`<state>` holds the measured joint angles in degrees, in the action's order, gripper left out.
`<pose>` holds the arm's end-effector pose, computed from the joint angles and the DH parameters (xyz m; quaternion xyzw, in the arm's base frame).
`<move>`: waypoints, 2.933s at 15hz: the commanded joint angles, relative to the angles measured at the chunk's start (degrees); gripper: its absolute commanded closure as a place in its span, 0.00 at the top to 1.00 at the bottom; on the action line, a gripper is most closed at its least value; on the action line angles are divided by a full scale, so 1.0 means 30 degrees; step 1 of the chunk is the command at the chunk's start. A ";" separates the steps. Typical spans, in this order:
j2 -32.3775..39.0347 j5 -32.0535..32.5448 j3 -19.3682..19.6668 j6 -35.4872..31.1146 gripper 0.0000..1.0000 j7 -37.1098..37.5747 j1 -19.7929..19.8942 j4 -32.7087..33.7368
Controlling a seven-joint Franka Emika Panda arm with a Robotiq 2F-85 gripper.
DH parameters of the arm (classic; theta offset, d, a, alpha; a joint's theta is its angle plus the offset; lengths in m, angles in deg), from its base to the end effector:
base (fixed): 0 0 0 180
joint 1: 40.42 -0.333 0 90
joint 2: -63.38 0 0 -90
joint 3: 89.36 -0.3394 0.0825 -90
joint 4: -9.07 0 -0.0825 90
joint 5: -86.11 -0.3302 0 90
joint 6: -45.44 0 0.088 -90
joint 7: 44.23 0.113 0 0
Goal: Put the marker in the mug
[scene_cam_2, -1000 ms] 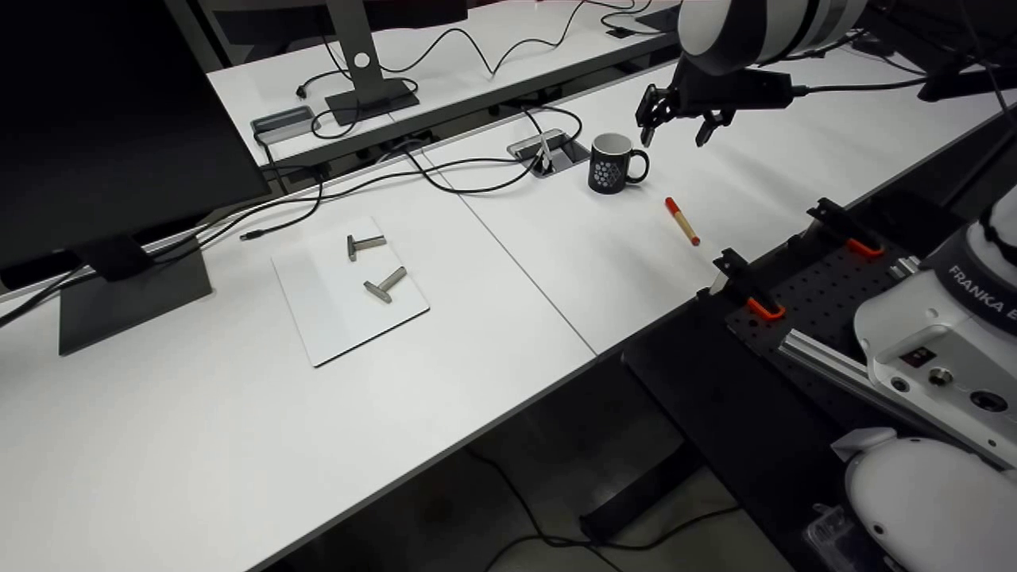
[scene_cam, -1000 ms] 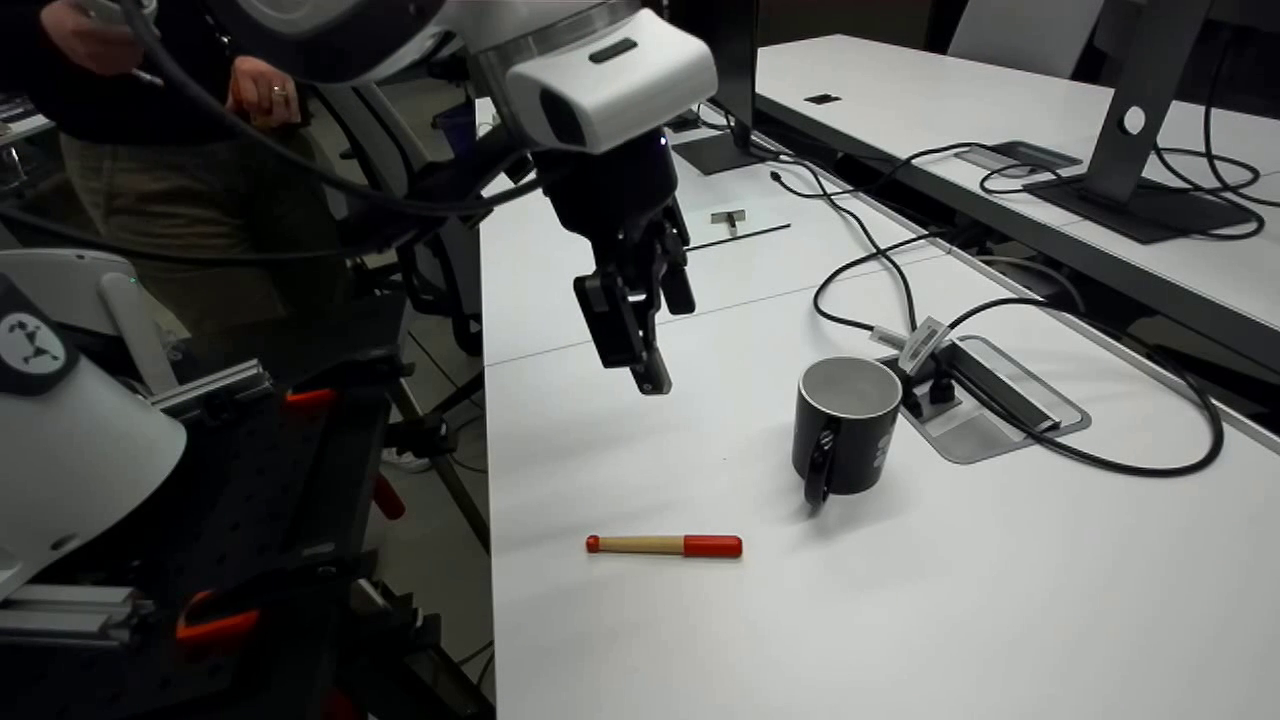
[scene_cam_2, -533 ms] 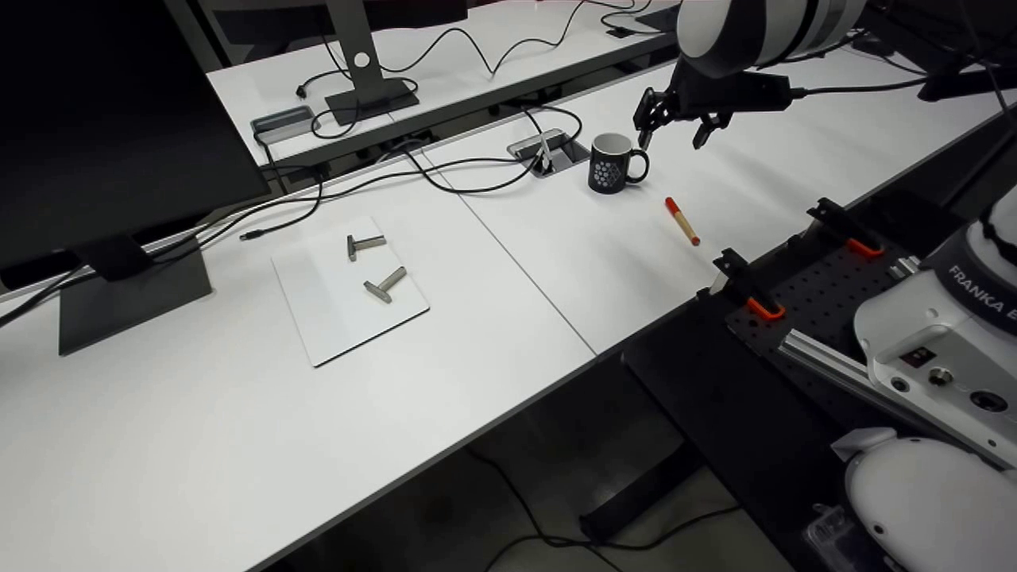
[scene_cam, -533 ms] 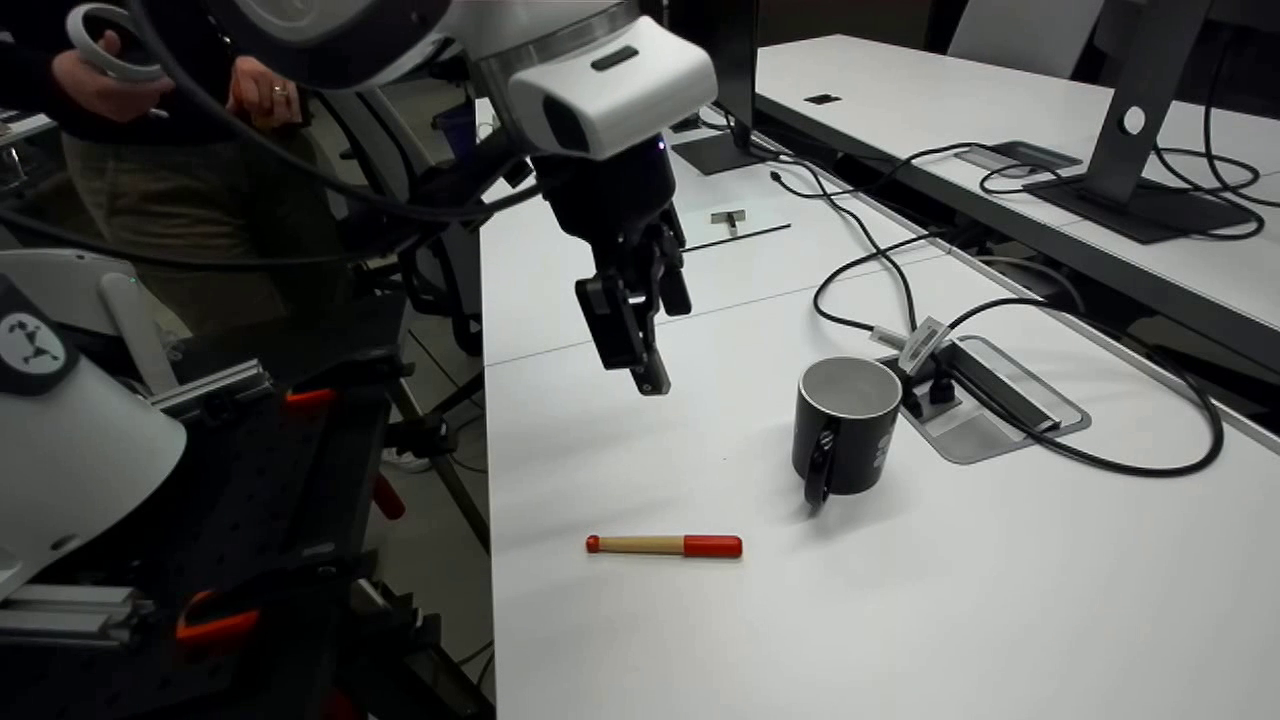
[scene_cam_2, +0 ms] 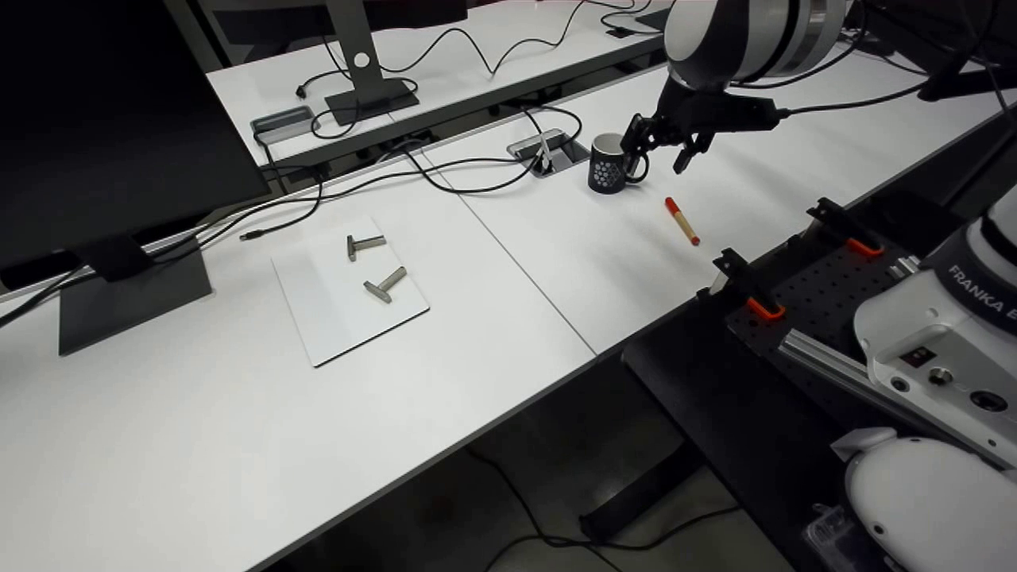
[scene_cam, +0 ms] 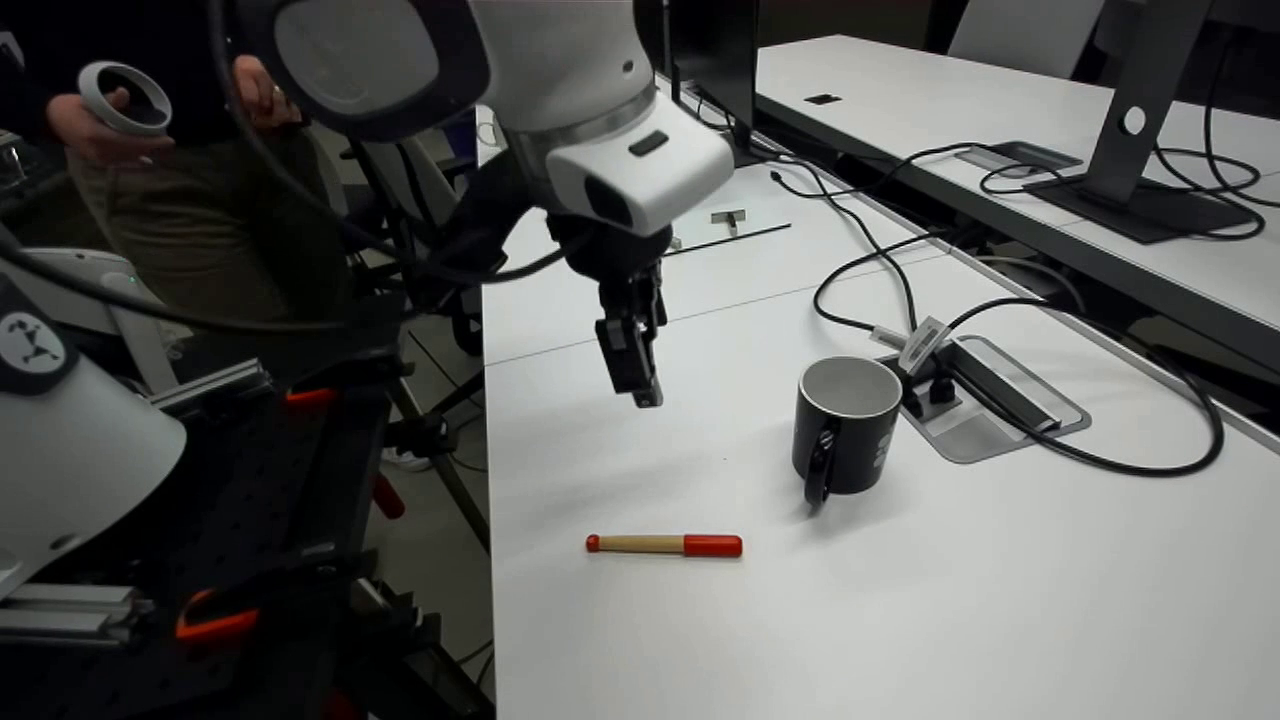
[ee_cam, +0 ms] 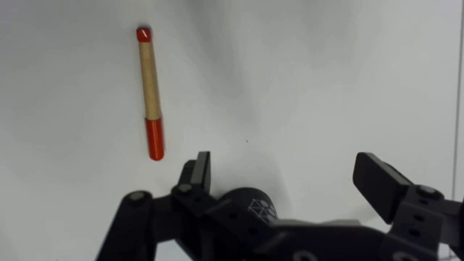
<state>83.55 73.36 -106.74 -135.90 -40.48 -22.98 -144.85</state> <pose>0.4116 -0.0147 0.2067 -0.9841 0.1559 -0.0631 0.0579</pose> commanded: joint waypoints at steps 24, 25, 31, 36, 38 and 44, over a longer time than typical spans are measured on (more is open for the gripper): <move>0.5797 0.1192 0.3008 0.0072 1.00 -0.0300 0.0224 0.2491; 0.6028 0.1206 0.3103 -0.0016 1.00 -0.0290 0.0118 0.2556; 0.7034 0.1284 0.3046 -0.0177 1.00 -0.0382 0.0279 0.2821; 0.7414 0.1284 0.3074 -0.0354 0.67 -0.0356 0.0351 0.2901; 0.7439 0.1291 0.3072 -0.0444 0.53 -0.0336 0.0396 0.2880; 0.7482 0.1306 0.3056 -0.0657 0.14 -0.0290 0.0494 0.2864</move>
<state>104.54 76.25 -97.46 -136.73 -41.97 -22.27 -136.89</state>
